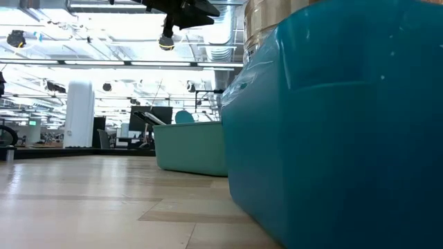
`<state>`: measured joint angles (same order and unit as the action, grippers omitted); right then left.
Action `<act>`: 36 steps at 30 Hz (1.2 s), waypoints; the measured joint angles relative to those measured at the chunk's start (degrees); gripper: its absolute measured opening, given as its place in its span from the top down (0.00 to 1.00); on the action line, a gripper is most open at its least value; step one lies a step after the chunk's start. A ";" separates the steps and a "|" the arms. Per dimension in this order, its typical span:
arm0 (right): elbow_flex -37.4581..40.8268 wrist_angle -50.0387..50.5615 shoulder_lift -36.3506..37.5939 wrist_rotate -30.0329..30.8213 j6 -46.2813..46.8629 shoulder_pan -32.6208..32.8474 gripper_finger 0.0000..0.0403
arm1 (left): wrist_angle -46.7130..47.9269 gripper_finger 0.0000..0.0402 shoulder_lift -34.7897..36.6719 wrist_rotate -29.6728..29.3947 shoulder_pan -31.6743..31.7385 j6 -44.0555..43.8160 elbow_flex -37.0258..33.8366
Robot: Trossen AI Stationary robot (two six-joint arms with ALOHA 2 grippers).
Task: Pick & Place Food Item
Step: Put the blue noodle pack into the transparent bin
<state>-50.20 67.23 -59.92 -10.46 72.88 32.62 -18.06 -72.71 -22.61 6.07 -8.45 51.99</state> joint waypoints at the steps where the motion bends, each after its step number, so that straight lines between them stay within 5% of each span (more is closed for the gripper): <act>1: 0.79 -1.33 -0.02 0.00 2.19 0.93 1.00 | 0.00 0.70 0.00 0.00 0.02 0.00 0.00; 9: 7.51 -13.55 -0.06 -0.02 15.25 8.32 1.00 | 0.02 0.70 0.00 0.00 0.02 0.00 0.00; 21: 7.66 -16.58 -1.51 2.72 31.15 18.39 1.00 | 0.01 0.70 0.00 0.00 0.01 0.00 0.00; 28: 7.66 -16.60 -5.17 3.02 27.02 22.21 1.00 | 0.02 0.70 0.00 0.00 0.00 0.01 0.00; 36: 7.66 -19.34 -8.60 2.68 6.76 23.73 1.00 | 0.00 0.70 0.00 0.00 0.01 0.01 0.00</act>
<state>-42.54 47.89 -68.52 -7.78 79.64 56.36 -18.06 -72.71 -22.61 6.07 -8.44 51.99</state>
